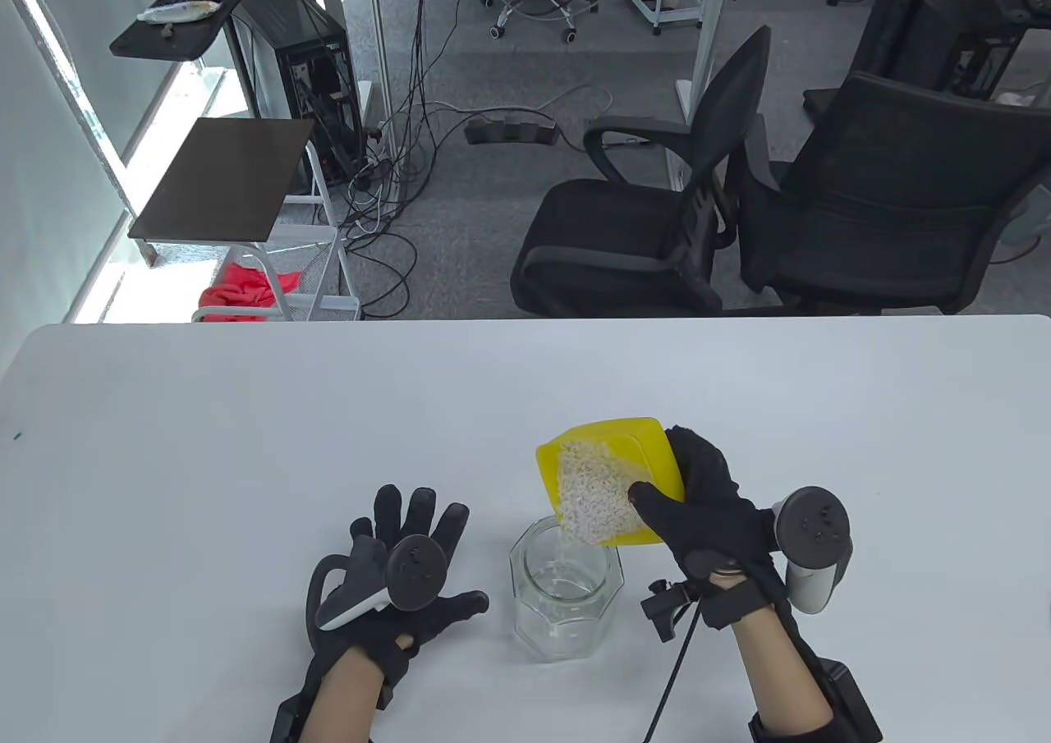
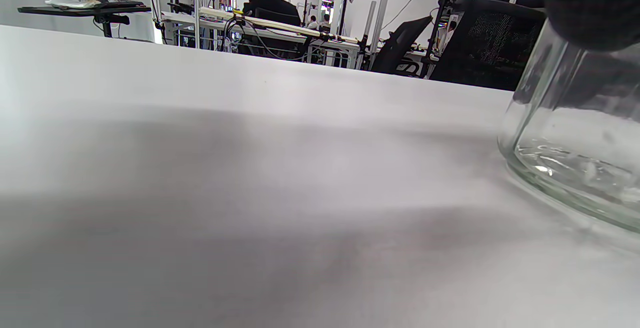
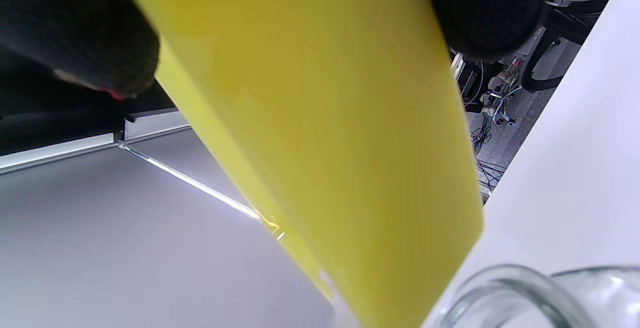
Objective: Pour rice from plastic food container into glass jar
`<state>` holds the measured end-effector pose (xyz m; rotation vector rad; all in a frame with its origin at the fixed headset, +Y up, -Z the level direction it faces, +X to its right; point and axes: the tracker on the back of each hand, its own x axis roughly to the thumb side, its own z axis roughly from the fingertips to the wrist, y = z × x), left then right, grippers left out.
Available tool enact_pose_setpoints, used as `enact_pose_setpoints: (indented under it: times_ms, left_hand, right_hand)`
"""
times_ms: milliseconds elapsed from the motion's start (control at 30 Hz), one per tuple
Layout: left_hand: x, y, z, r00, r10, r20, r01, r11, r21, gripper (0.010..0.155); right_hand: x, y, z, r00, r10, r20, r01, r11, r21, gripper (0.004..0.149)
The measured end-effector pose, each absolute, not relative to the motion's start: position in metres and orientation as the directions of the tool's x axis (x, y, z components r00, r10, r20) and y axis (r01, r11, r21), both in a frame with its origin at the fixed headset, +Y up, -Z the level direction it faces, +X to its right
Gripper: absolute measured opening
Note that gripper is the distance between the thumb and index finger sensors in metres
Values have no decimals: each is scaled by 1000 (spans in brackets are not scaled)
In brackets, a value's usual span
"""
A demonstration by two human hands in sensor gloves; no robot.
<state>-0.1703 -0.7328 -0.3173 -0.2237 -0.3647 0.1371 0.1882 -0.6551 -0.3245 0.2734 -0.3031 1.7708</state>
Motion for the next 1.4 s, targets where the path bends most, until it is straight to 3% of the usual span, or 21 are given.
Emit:
enact_pose_setpoints:
  times_ms: [1400]
  left_hand:
    - [-172, -734, -318, 928, 169, 332, -89, 965, -245, 101]
  right_hand:
    - [187, -653, -321, -228, 888, 400, -974, -210, -88, 85]
